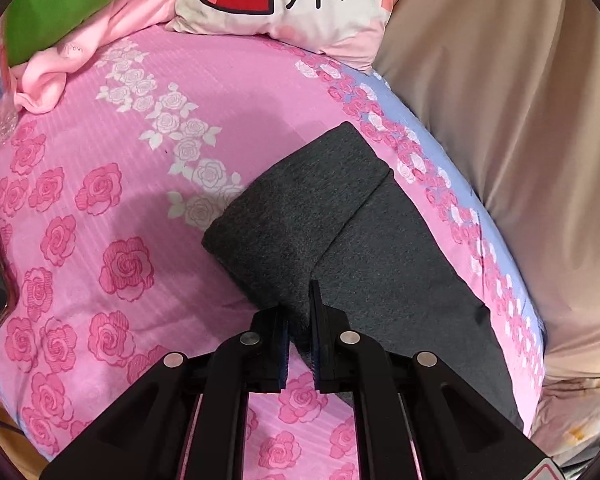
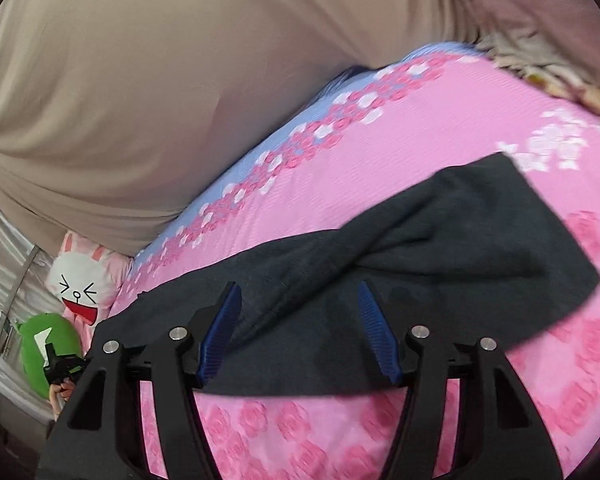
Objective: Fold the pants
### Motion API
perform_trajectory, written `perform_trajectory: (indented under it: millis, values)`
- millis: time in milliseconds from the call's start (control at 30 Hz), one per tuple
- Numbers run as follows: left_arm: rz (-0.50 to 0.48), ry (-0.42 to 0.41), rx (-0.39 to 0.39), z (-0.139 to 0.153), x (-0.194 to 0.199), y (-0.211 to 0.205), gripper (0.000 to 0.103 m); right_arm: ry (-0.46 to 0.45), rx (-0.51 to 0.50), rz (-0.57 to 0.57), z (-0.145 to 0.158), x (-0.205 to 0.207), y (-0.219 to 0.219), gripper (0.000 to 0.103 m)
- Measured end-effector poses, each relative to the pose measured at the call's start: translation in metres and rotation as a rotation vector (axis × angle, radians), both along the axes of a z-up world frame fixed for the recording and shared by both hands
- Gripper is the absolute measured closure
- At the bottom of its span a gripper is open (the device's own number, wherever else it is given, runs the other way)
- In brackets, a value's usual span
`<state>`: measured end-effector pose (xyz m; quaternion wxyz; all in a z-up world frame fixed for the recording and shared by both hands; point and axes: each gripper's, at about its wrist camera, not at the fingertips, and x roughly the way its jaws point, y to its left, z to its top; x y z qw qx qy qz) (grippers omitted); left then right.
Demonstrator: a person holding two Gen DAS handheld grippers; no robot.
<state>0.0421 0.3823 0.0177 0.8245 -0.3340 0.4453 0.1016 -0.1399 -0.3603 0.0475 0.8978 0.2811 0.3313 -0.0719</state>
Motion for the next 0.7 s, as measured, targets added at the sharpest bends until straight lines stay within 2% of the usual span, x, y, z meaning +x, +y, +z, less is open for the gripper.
perform_trajectory:
  millis: [33, 133, 167, 200, 233, 267, 300, 367, 400, 467, 500, 533, 567, 600, 667, 700]
  values:
    - [-0.003, 0.000, 0.015, 0.001, 0.001, -0.001, 0.096, 0.028, -0.016, -0.015, -0.004, 0.010, 0.000, 0.044]
    - [-0.009, 0.006, 0.039, 0.006, 0.004, -0.002, 0.096, 0.109, 0.037, -0.058, -0.024, 0.041, -0.011, 0.046]
    - [-0.010, 0.009, 0.039, 0.006, 0.005, -0.001, 0.096, 0.125, 0.028, -0.070, -0.027, 0.046, -0.014, 0.067]
    - [-0.013, 0.013, 0.041, 0.007, 0.006, -0.001, 0.096, 0.144, -0.018, -0.106, -0.026, 0.052, -0.017, 0.080]
    - [-0.015, 0.015, 0.046, 0.007, 0.007, 0.000, 0.096, 0.120, -0.017, -0.102, -0.020, 0.053, -0.018, 0.096]
    - [-0.018, 0.019, 0.051, 0.008, 0.008, 0.000, 0.096, 0.061, 0.003, -0.098, -0.010, 0.046, -0.019, 0.096]
    - [-0.020, 0.022, 0.053, 0.009, 0.008, 0.000, 0.096, -0.010, -0.006, -0.085, 0.010, 0.033, -0.015, 0.096]
    - [-0.037, 0.024, 0.067, 0.012, 0.006, -0.001, 0.095, -0.082, -0.051, -0.049, 0.034, 0.009, -0.003, 0.096]
    - [-0.046, 0.031, 0.087, 0.013, 0.005, -0.002, 0.094, -0.081, -0.092, -0.018, 0.040, -0.009, 0.006, 0.096]
    - [-0.061, 0.056, 0.117, 0.009, 0.004, -0.003, 0.093, 0.020, -0.141, 0.008, 0.024, -0.017, 0.011, 0.092]
    - [-0.062, 0.075, 0.125, 0.004, 0.005, -0.003, 0.093, 0.118, -0.142, 0.016, 0.001, -0.020, 0.008, 0.090]
    - [-0.061, 0.086, 0.126, 0.000, 0.006, -0.003, 0.093, 0.168, -0.126, 0.004, -0.014, -0.025, 0.002, 0.089]
    - [-0.058, 0.099, 0.124, -0.003, 0.007, -0.002, 0.092, 0.193, -0.096, -0.008, -0.026, -0.031, -0.004, 0.089]
    - [-0.053, 0.106, 0.121, -0.006, 0.007, -0.001, 0.092, 0.151, -0.042, -0.013, -0.031, -0.042, -0.010, 0.090]
    - [-0.042, 0.112, 0.124, -0.008, 0.007, 0.000, 0.089, 0.102, 0.012, -0.038, -0.026, -0.052, -0.019, 0.074]
    - [-0.040, 0.111, 0.126, -0.007, 0.006, 0.000, 0.089, 0.083, 0.022, -0.058, -0.021, -0.055, -0.024, 0.048]
